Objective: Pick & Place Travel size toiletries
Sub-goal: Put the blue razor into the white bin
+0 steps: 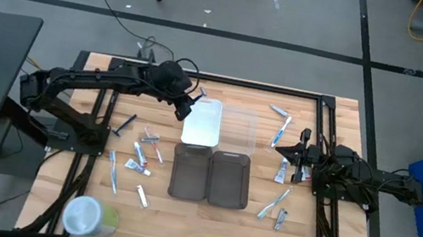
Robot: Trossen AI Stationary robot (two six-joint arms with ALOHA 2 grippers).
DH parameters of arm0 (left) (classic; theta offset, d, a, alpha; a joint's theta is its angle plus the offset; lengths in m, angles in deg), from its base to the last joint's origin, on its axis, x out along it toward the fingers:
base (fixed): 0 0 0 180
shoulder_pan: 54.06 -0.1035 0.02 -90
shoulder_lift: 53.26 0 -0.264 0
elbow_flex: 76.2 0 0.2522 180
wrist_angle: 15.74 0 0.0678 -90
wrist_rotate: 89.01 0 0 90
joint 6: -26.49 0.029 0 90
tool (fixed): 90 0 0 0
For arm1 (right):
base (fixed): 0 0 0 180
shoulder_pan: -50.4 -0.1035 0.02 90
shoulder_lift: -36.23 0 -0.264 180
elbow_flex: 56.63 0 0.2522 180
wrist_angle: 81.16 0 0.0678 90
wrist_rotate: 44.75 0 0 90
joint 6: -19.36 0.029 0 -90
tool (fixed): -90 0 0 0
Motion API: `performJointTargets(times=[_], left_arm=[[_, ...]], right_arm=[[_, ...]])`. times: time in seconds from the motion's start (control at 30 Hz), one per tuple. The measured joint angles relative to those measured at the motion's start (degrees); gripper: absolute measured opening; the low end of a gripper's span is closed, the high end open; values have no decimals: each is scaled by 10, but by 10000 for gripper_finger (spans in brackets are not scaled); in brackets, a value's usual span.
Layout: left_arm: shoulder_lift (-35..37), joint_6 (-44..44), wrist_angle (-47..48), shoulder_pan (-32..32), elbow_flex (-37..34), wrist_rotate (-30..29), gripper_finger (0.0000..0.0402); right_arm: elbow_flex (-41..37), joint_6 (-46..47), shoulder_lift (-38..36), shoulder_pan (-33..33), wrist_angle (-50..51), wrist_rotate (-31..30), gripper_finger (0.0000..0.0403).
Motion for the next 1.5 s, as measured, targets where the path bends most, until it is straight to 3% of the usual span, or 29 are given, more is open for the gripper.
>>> performJointTargets(times=[0.33,0.73,1.23,1.5], left_arm=[[-1,53,10,1,73,-14,39],[-4,82,10,6,80,-15,38],[-131,86,10,17,80,29,39],[-152,85,7,17,78,37,37]], right_arm=[[0,0,0,0,0,0,13],[0,0,0,0,0,0,13],[0,0,0,0,1,4,13],[0,0,0,0,1,4,13]])
